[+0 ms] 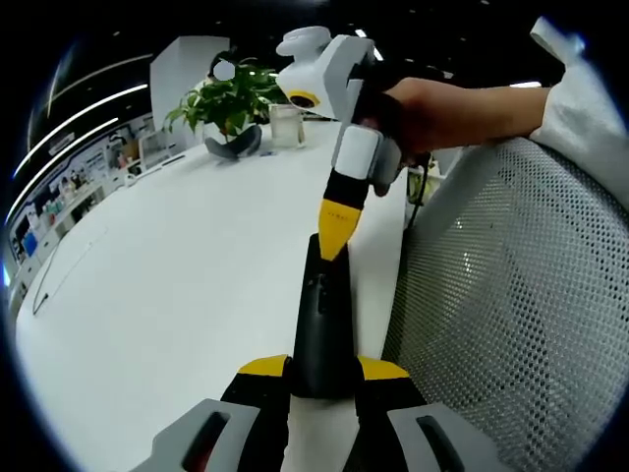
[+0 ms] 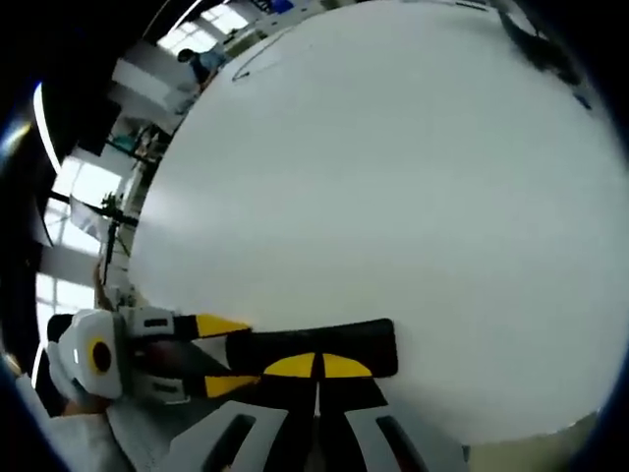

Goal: Press the specified remote control buttons in sequence, fully releasing each button before pressing the next.

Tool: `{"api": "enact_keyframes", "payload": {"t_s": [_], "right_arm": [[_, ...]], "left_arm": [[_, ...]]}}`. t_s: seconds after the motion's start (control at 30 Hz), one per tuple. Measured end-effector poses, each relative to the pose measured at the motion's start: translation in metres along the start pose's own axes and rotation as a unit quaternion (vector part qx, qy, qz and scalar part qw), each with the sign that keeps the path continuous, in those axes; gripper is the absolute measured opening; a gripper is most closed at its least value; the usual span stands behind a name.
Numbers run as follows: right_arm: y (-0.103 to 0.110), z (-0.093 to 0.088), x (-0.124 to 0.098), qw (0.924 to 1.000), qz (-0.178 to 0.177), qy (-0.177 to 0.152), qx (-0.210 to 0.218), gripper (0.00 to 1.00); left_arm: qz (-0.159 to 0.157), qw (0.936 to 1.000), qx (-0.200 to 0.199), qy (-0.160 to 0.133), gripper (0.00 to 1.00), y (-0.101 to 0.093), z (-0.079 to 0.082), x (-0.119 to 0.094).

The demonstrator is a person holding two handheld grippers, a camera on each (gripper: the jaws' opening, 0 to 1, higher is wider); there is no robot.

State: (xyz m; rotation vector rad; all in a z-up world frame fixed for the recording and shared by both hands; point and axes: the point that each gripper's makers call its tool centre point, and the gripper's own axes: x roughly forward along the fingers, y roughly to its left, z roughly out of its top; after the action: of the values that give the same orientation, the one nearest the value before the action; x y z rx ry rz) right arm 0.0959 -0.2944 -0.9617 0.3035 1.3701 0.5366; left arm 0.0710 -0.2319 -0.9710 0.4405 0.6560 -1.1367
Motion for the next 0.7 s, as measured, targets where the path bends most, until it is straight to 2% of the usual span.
{"api": "enact_keyframes", "payload": {"t_s": [0.4, 0.7], "right_arm": [[-0.0030, -0.0095, -0.0009, 0.9996, -0.014, 0.026, 0.003, 0.00], [-0.0037, -0.0093, -0.0002, 0.9994, -0.023, 0.025, -0.012, 0.00]], "left_arm": [[0.000, 1.0000, 0.002, 0.002, 0.24, 0.0008, -0.0004, 0.0002], [0.000, 1.0000, 0.000, 0.001, 0.24, 0.0008, -0.0002, 0.0002]]}}
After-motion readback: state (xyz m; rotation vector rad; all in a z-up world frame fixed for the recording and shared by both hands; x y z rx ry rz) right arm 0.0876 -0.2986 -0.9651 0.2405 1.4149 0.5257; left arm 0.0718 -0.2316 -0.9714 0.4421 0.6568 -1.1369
